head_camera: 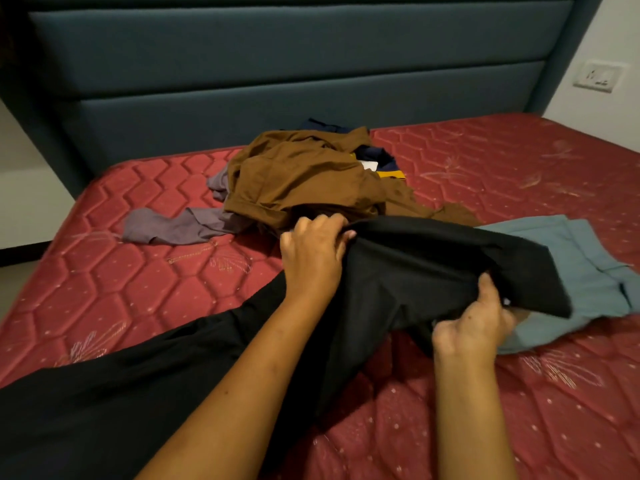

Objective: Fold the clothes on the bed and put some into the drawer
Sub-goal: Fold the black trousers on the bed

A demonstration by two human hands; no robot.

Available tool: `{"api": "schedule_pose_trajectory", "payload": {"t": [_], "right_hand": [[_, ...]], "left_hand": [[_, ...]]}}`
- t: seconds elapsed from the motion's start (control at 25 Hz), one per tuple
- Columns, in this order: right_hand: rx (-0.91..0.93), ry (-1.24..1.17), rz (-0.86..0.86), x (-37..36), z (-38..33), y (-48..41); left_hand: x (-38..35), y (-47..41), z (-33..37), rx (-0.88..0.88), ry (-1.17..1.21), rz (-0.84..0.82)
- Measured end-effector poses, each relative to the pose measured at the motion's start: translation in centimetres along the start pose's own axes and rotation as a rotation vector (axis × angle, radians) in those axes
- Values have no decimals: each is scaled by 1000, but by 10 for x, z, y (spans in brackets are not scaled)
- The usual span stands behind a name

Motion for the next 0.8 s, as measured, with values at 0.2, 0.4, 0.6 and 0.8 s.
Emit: {"api": "schedule_pose_trajectory", "payload": {"t": [0.2, 0.4, 0.6, 0.8], "right_hand": [[-203, 171, 96, 34, 27, -1], [33, 303, 85, 33, -4, -16], [137, 379, -3, 31, -34, -46], [-242, 423, 73, 52, -46, -81]], "left_hand": [[-47, 64, 42, -6, -167, -357], [-69, 141, 33, 71, -137, -855], [-62, 141, 54, -50, -168, -827], [-66, 161, 67, -44, -168, -954]]}}
Point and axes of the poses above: each hand's wrist, its own y-axis away from the middle knuckle, its own x-axis out of the back of the hand, z = x × y, the point moved 3 cm from there along -y, towards the middle knuckle, and after that the axes turned 8 degrees about x, right-handed, at the moved point
